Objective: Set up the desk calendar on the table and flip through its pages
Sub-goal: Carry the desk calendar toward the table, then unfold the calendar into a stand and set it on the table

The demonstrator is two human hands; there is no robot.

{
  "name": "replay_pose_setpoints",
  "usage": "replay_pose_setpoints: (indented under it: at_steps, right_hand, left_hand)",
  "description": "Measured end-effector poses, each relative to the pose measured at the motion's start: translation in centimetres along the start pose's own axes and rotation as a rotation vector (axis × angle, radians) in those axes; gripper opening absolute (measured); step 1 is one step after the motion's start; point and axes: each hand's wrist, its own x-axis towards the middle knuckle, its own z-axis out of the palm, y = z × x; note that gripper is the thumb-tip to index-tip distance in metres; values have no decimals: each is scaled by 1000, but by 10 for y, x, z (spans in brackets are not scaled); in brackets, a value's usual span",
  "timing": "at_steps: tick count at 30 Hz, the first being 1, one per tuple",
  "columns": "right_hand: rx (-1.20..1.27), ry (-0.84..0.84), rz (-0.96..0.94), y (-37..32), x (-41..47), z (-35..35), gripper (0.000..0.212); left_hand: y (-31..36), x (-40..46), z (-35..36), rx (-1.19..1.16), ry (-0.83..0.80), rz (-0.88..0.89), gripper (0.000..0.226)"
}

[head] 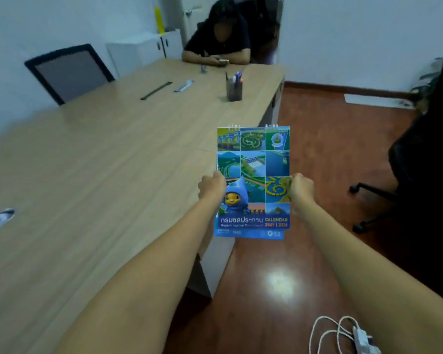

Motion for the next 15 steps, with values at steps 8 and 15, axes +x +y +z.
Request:
replay_pose_setpoints:
  at_steps: [8, 15]
  right_hand:
    - [-84, -368, -83, 2, -77, 198, 23]
    - [-100, -676, -44, 37, -193, 343, 28]
  left_hand:
    - [-59, 33, -189, -169, 308, -46, 57]
    - [-138, 34, -332, -223, 624, -170, 54]
